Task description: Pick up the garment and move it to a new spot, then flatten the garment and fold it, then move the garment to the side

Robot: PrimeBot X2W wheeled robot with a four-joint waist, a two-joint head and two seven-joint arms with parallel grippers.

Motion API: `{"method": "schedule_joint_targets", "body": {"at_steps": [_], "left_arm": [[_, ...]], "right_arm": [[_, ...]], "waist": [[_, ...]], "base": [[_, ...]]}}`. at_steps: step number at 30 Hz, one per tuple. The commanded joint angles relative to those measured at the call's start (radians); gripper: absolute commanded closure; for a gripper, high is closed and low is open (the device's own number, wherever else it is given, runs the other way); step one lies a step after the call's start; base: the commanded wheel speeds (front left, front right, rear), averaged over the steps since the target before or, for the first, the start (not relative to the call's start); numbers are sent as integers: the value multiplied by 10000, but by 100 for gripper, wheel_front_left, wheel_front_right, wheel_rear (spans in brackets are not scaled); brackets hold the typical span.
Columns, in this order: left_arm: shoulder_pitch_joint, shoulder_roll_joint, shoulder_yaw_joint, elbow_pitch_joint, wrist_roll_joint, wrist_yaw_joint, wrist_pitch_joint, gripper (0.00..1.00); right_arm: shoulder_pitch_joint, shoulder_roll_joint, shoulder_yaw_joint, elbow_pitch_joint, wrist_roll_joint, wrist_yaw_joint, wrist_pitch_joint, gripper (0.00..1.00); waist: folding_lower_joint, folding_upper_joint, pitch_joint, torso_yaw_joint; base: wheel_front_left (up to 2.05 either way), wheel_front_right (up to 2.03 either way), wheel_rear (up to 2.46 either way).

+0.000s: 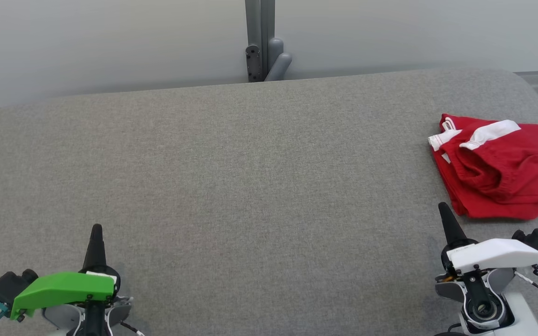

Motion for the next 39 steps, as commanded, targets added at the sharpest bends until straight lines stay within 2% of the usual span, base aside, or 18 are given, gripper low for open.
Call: {"method": "schedule_joint_targets", "body": {"at_steps": [1, 39], "left_arm": [[-258, 65, 74, -156, -300, -63, 75, 100], [-624, 84, 350, -439, -3429, -117, 895, 100]], "right_arm": [[-211, -59, -72, -134, 291, -4, 66, 100], [-354, -95, -518, -283, 3583, -3, 910, 100]], "waist": [[0, 0, 1, 5], [0, 1, 18, 144]], "base": [[0, 0, 0], [0, 0, 0]]}}
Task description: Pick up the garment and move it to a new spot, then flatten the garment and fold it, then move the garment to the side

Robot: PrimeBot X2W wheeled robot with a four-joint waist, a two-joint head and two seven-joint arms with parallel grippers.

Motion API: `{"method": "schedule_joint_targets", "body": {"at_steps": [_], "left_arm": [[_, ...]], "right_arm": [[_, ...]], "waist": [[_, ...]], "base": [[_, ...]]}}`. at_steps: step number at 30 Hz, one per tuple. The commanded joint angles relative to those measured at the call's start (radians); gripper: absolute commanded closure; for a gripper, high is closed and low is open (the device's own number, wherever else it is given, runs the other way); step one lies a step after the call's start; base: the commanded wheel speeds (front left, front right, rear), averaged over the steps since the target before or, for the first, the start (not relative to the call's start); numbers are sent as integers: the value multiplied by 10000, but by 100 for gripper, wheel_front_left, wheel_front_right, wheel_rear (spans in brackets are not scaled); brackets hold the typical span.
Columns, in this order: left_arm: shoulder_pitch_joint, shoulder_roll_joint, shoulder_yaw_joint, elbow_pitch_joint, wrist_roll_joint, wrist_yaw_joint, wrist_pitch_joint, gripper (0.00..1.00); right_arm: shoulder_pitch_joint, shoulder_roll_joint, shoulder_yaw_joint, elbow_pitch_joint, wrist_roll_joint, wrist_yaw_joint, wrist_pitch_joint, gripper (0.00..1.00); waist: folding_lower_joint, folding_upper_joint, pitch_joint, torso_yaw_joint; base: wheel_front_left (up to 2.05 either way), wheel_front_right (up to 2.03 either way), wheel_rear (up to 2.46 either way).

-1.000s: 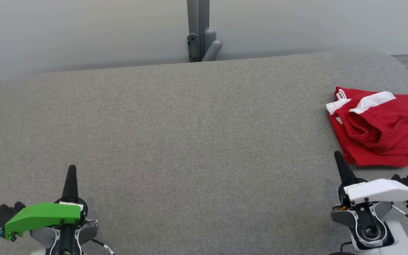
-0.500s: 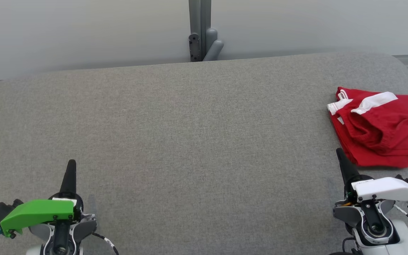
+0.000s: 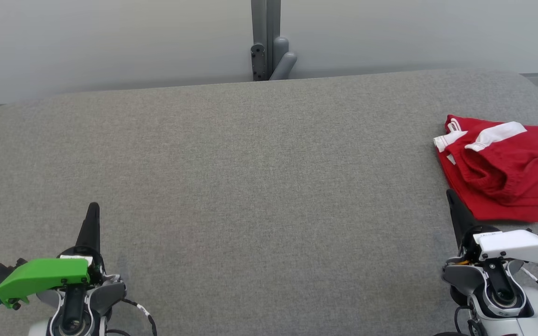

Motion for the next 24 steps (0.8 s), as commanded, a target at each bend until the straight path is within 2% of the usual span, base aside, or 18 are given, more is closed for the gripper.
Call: {"method": "schedule_joint_targets", "body": {"at_steps": [1, 17, 24], "left_arm": [[-178, 65, 71, -103, -297, -62, 80, 100], [-322, 72, 154, -180, -1452, -77, 379, 100], [-319, 71, 153, -182, -1445, -79, 381, 100]], "right_arm": [[-79, -66, -49, -77, 250, 5, 91, 100], [-162, -84, -212, -126, 1468, 4, 389, 100], [-148, -87, -209, -125, 1508, 4, 386, 100]], "waist": [[0, -1, 1, 7], [0, -1, 9, 70], [0, -1, 10, 75]], "base": [[0, 0, 0], [0, 0, 0], [0, 0, 0]]}}
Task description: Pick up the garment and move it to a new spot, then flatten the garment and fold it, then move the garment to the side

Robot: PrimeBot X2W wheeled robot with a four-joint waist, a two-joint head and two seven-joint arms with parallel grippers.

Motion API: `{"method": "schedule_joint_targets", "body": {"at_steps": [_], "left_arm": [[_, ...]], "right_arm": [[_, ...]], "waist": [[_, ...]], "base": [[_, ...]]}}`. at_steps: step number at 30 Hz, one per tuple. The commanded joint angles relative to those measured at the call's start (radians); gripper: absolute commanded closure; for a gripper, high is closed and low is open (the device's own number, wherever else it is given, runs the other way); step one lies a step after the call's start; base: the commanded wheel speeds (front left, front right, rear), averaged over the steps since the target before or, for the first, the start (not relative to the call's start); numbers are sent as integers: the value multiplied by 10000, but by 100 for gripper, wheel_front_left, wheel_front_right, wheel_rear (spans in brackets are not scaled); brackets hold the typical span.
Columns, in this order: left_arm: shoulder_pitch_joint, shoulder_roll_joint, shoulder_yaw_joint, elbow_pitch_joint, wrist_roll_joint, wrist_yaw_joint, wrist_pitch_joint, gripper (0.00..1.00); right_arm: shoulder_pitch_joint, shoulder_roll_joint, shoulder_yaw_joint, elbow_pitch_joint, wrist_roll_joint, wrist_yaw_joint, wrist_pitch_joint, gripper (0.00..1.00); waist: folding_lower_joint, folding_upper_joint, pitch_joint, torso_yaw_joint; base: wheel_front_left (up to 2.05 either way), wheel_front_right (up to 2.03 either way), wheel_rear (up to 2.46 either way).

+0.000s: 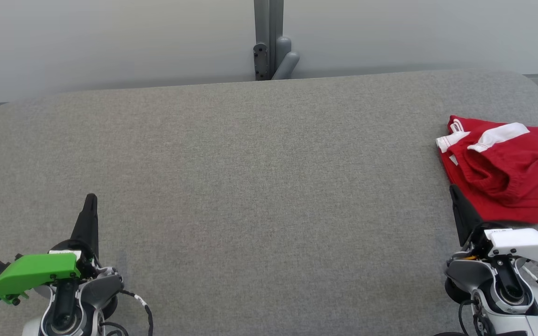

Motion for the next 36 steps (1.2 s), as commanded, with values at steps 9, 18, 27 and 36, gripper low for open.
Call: {"method": "schedule_joint_targets", "body": {"at_steps": [9, 18, 27, 36], "left_arm": [[-123, 62, 3, -5, -14, -52, 8, 100], [-123, 62, 3, -6, -15, -52, 8, 100], [-123, 62, 3, -6, -15, -52, 8, 100], [-123, 62, 2, -4, -15, -52, 7, 100]], "right_arm": [[-73, -67, -9, -31, 55, 4, 2, 100], [-72, -74, 3, -32, 68, 4, -10, 100], [-70, -83, 13, -33, 78, 4, -22, 100], [-68, -91, 25, -33, 89, 4, -35, 100]], "waist": [[0, -1, 0, 0], [0, -1, 0, 0], [0, -1, 0, 0], [0, -1, 0, 0]], "base": [[0, 0, 0], [0, 0, 0], [0, 0, 0], [0, 0, 0]]}}
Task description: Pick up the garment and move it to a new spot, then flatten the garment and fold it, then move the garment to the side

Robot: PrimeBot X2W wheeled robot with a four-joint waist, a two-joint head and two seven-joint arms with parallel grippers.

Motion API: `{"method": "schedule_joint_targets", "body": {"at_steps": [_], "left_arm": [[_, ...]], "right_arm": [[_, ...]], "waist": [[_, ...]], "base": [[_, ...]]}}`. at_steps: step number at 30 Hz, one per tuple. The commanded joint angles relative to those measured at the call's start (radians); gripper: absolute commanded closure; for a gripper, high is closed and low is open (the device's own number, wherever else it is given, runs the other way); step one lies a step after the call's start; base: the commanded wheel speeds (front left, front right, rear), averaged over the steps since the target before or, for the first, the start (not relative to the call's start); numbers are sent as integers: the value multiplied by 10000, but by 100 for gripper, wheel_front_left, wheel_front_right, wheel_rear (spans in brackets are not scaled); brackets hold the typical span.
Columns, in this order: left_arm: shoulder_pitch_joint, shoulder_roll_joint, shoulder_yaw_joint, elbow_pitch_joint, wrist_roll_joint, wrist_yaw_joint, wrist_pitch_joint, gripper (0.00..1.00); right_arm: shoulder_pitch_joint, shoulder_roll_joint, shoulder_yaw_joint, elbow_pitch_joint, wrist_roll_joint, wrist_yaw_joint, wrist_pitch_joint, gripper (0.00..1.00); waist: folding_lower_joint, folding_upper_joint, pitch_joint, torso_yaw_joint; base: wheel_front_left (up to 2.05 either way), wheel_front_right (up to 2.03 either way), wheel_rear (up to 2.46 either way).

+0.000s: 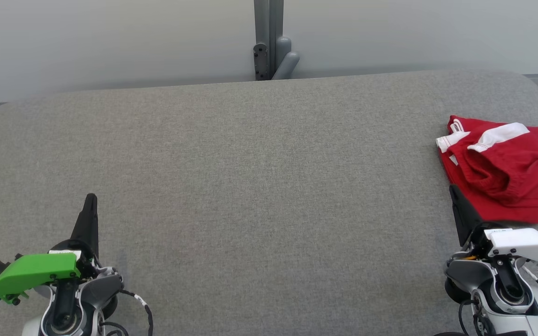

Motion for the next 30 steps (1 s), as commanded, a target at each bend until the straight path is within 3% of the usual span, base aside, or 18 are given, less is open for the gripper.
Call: {"method": "schedule_joint_targets", "body": {"at_steps": [1, 30], "left_arm": [[-118, 62, 0, -2, -15, -52, 7, 100], [-118, 62, 0, -2, -15, -53, 7, 100]], "right_arm": [[-68, -72, -1, -31, 73, 4, -33, 100], [-61, -102, 39, -34, 102, 4, -49, 100]], "waist": [[-1, -1, 0, 0], [-1, -1, 0, 0]], "base": [[0, 0, 0], [0, 0, 0]]}}
